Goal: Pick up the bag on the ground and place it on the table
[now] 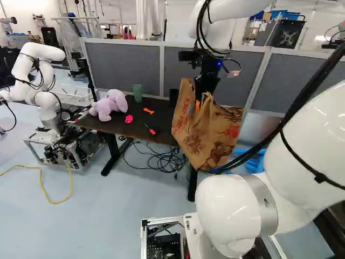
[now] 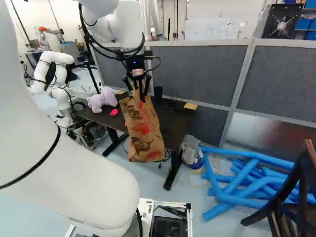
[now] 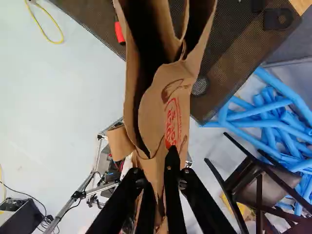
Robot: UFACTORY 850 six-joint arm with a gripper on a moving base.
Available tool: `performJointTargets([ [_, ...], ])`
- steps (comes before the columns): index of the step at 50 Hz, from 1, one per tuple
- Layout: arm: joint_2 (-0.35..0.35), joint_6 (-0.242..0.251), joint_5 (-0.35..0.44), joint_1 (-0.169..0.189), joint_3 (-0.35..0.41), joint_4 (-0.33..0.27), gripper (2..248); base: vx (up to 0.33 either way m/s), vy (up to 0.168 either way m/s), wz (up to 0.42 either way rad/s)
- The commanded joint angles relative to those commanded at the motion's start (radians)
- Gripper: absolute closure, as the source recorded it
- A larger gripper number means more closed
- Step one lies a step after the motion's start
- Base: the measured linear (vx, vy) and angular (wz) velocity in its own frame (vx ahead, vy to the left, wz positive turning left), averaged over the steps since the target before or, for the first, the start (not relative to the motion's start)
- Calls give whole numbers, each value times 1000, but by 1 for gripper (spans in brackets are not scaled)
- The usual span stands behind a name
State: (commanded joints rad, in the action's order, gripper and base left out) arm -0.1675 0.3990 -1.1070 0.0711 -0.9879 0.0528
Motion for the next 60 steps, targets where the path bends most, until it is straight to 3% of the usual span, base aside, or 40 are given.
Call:
performJointTargets([
  [60,255,0,52,-14,-251,0,229,0,0,0],
])
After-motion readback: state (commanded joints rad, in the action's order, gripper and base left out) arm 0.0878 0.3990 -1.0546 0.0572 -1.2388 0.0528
